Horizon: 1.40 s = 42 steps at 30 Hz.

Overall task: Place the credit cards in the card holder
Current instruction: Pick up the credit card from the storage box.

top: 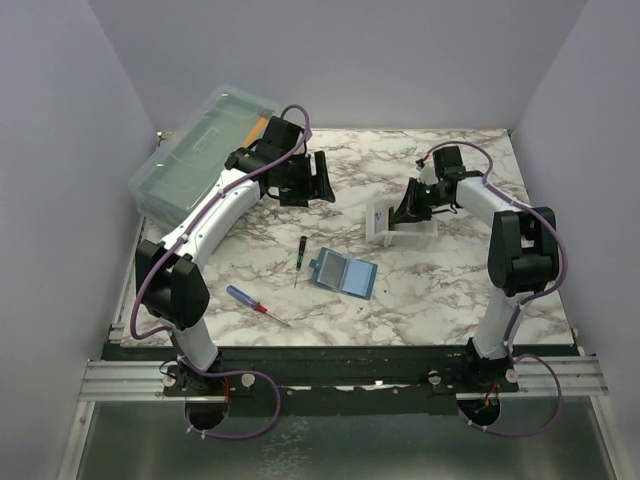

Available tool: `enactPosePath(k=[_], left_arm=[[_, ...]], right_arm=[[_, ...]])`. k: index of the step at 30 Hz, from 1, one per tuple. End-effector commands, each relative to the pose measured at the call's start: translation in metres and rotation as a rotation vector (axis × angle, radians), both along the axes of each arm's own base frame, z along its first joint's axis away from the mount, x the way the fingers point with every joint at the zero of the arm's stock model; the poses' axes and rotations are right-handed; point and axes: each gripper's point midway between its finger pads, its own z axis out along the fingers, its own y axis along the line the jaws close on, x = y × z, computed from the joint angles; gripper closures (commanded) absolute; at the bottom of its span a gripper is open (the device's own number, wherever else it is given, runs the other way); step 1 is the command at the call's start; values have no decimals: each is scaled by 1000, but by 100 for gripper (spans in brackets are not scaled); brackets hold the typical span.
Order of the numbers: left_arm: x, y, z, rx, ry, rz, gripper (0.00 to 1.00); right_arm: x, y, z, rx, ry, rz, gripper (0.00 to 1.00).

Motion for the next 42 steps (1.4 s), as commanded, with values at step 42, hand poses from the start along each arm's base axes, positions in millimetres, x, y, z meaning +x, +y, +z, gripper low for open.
enactPosePath(k=[42], left_arm=[[-63, 4, -106, -63, 222, -53, 28]], right_arm=[[-110, 113, 72, 250, -66, 115, 100]])
